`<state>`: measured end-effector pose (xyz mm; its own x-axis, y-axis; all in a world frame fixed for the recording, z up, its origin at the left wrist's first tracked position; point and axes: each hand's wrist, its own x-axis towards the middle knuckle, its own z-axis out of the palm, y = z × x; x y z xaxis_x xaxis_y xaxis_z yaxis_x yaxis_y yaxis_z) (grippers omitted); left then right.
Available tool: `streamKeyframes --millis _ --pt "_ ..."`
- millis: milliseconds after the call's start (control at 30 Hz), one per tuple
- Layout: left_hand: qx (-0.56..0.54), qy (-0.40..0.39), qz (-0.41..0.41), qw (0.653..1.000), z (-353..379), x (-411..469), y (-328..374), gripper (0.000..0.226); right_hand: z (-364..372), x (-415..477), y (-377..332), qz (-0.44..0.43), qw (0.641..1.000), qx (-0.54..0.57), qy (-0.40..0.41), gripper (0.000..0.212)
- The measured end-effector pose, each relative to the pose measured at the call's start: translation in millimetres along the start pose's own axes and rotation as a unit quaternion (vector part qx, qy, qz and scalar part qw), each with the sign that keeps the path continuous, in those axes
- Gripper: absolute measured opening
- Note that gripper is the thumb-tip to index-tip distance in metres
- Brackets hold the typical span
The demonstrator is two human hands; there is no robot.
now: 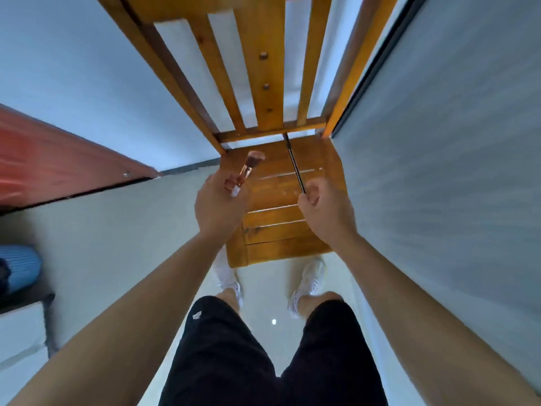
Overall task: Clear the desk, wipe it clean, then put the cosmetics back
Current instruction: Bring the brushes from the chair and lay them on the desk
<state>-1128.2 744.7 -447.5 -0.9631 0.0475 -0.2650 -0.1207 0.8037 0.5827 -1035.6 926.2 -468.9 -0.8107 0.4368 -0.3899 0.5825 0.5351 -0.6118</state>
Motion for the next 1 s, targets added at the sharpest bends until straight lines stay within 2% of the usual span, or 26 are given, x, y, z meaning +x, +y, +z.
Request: streamKeyframes --millis 100,233,467,600,733,867,1000 --pt "-0.066 0.098 0.005 0.993 -81 -24 36 0.014 -35 -17 -73 -0.086 0.996 0.011 0.001 0.017" --pt "-0.117 0.209 -0.014 0.971 -184 -71 49 0.013 -64 -52 -164 -0.199 0.979 0.022 -0.027 0.013" --pt "-0.162 0.389 -0.043 0.906 -355 -150 3 0.01 -66 -136 -320 -0.392 0.919 0.04 -0.007 0.02" --pt "-0.175 0.461 -0.055 0.868 -431 -226 -73 0.012 -22 -223 -399 -0.47 0.88 0.064 -0.021 0.013" --pt "-0.17 0.528 -0.09 0.827 -501 -327 -186 0.012 67 -332 -468 -0.525 0.844 0.085 -0.062 0.012" --pt "-0.143 0.597 -0.159 0.773 -564 -441 -301 0.009 168 -446 -519 -0.575 0.806 0.092 -0.107 0.017" --pt "-0.15 0.641 -0.234 0.715 -596 -537 -391 0.01 256 -543 -546 -0.62 0.763 0.071 -0.169 0.018"
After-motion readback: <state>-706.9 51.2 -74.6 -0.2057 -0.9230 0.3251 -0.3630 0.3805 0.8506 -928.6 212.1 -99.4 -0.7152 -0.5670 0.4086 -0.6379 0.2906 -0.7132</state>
